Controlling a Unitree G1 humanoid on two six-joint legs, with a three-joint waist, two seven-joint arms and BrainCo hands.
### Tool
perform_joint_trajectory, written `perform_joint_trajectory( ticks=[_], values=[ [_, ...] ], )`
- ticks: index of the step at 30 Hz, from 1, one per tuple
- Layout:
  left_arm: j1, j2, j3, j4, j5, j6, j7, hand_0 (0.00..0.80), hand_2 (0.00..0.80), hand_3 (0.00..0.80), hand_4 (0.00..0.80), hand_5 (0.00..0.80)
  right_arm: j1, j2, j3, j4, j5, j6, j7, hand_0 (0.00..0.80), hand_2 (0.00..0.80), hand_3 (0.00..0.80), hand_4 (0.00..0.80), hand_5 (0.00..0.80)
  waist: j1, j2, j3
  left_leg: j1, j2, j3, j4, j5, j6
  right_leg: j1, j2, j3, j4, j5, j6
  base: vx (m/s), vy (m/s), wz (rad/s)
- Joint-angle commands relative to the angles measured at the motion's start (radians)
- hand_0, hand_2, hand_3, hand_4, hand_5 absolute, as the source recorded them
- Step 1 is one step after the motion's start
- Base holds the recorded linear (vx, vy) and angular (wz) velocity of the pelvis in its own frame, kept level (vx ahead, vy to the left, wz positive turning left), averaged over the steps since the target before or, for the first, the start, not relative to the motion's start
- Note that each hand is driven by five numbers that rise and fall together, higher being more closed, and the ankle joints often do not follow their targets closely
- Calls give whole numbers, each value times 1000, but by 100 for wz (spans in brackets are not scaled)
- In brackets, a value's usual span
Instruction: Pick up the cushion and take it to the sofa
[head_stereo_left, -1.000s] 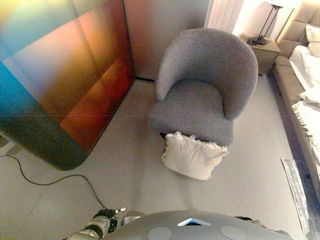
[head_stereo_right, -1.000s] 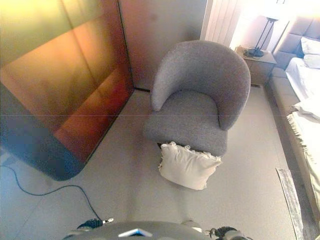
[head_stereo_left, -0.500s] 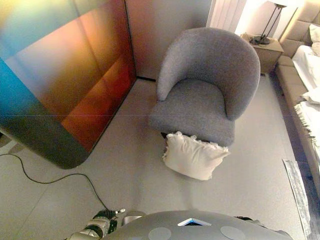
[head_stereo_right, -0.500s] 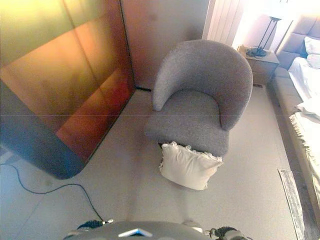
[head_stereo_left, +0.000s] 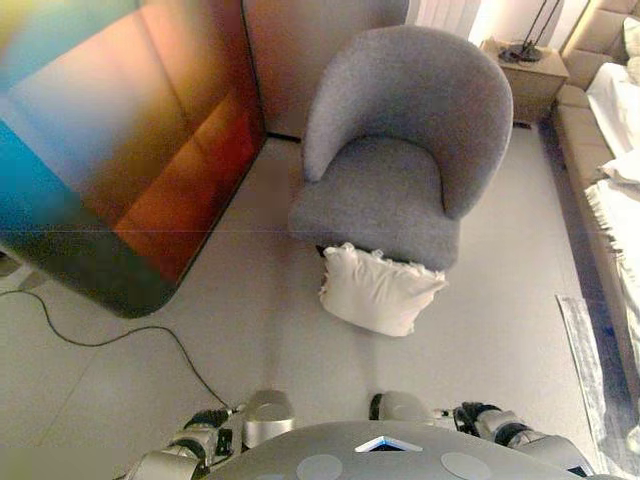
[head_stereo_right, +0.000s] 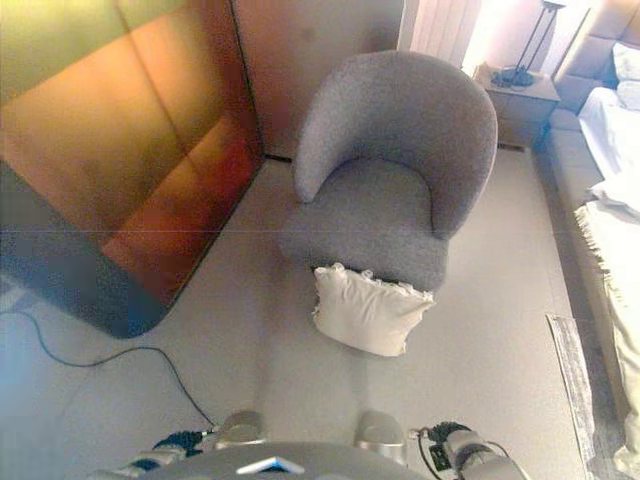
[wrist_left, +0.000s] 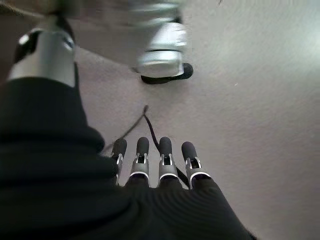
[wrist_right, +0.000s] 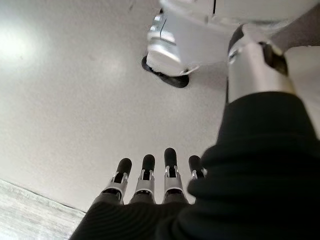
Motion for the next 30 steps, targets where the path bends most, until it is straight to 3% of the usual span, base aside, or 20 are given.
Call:
perform_joint_trajectory(
  ticks=[1, 5, 8, 11, 14, 17, 18, 19, 20, 21, 22, 24, 27, 28, 29, 30],
  values=[
    [-6, 20, 21, -30, -19, -19, 4, 0, 0, 0, 0, 0, -18, -3, -11, 3, 6, 0, -4, 0, 0, 0, 0, 0, 32, 11, 50, -64, -35, 29, -85, 39, 65, 202, 152, -18, -69, -47, -33, 322, 24, -34],
    [19, 17, 13, -26, -29, -21, -10, 0, 0, 0, 0, 0, -12, -6, -18, 14, 7, -12, -5, 0, 0, 0, 0, 0, 58, 40, 34, -64, -11, 6, -358, 152, 31, 309, 181, 31, -103, -103, -33, 401, 65, -34],
    [37, 7, 19, -23, -47, -27, -6, 0, 0, 0, 0, 0, -4, -1, -13, 23, -11, 1, -6, 0, 0, 0, 0, 0, 71, 49, 15, -107, 0, -27, -411, 150, 17, 359, 183, 77, -98, -156, -36, 461, 105, 4],
    [44, 2, 22, -25, -69, -19, -3, 0, 0, 0, 0, 0, -3, 2, -5, 30, -14, 16, -12, 0, 0, 0, 0, 0, 75, 59, 4, -122, 26, -34, -411, 139, 14, 376, 173, 96, -71, -204, -35, 474, 158, -9],
    [41, 4, 27, -20, -77, 7, -7, 0, 0, 0, 0, 0, -2, 6, -14, 38, -15, 22, -24, 0, 0, 0, 0, 0, 72, 58, -4, -103, 42, -4, -411, 122, 30, 381, 141, 87, -33, -231, -20, 524, 230, -47],
    [28, 16, 33, -6, -63, 1, -21, 0, 0, 0, 0, 0, 8, 18, -31, 38, -17, 15, -21, 0, 0, 0, 0, 0, 71, 45, -19, -137, 19, 0, -304, 103, 59, 377, 105, 75, 60, -224, 5, 513, 223, -61],
    [24, 21, 32, -8, -59, -2, -24, 0, 0, 0, 0, 0, 14, 22, -38, 35, -16, 7, -20, 0, 0, 0, 0, 0, 73, 32, -29, -148, -1, 1, -269, 84, 80, 375, 89, 71, 99, -183, 26, 473, 198, -39],
    [18, 32, 31, -15, -56, 1, -25, 0, 0, 0, 0, 0, 20, 28, -41, 26, -14, -1, -13, 0, 0, 0, 0, 0, 77, 12, -43, -154, -30, 1, -246, 62, 108, 366, 67, 66, 151, -99, 63, 482, 199, -22],
    [11, 44, 32, -20, -49, -2, -28, 0, 0, 0, 0, 0, 21, 37, -44, 16, -33, -14, 0, 0, 0, 0, 0, 0, 79, -1, -57, -149, -48, 10, -237, 38, 133, 338, 48, 51, 234, -20, 99, 413, 172, -9],
    [6, 51, 29, -26, -45, 2, -28, 0, 0, 0, 0, 0, 22, 42, -41, 8, -44, -22, 1, 0, 0, 0, 0, 0, 79, -3, -63, -136, -54, 14, -240, 28, 144, 300, 33, 36, 304, 32, 111, 414, 192, -2],
    [-5, 60, 21, -32, -35, 14, -22, 0, 0, 0, 0, 0, 23, 46, -36, -6, -38, -26, -9, 0, 0, 0, 0, 0, 75, 1, -68, -110, -61, 12, -248, 13, 157, 230, 16, 13, 414, 90, 115, 412, 207, 0],
    [-26, 71, 16, -33, -37, 25, -9, 0, 0, 0, 0, 0, 13, 45, -32, -25, -17, -31, -21, 0, 0, 0, 0, 0, 58, 8, -62, -58, -69, 24, -255, -11, 168, 99, -5, -3, 514, 118, 104, 358, 168, 1],
    [-67, 87, 8, -30, -51, 29, -19, 0, 0, 0, 0, 0, -9, 40, -14, -33, -22, -46, -23, 0, 0, 0, 0, 0, 34, 22, -48, 3, -61, 55, -275, -24, 161, -23, 22, -83, 380, 40, 78, 277, 40, -4],
    [-77, 90, 9, -30, -49, 32, -21, 0, 0, 0, 0, 0, -15, 39, -10, -34, -22, -54, -21, 0, 0, 0, 0, 0, 32, 25, -42, 19, -59, 58, -281, -28, 156, -42, 17, -110, 348, 26, 72, 160, -43, -7],
    [-98, 93, 6, -35, -63, 46, -15, 0, 0, 0, 0, 0, -29, 37, 1, -44, -18, -64, -22, 0, 0, 0, 0, 0, 31, 33, -30, 47, -48, 70, -296, -35, 144, -86, -7, -166, 274, 31, 63, 86, -68, -13],
    [-104, 93, 7, -37, -72, 48, -10, 0, 0, 0, 0, 0, -34, 37, 5, -52, -16, -63, -24, 0, 0, 0, 0, 0, 28, 35, -21, 57, -45, 73, -300, -40, 140, -102, -15, -177, 244, 40, 63, 90, -123, -19]
  ],
)
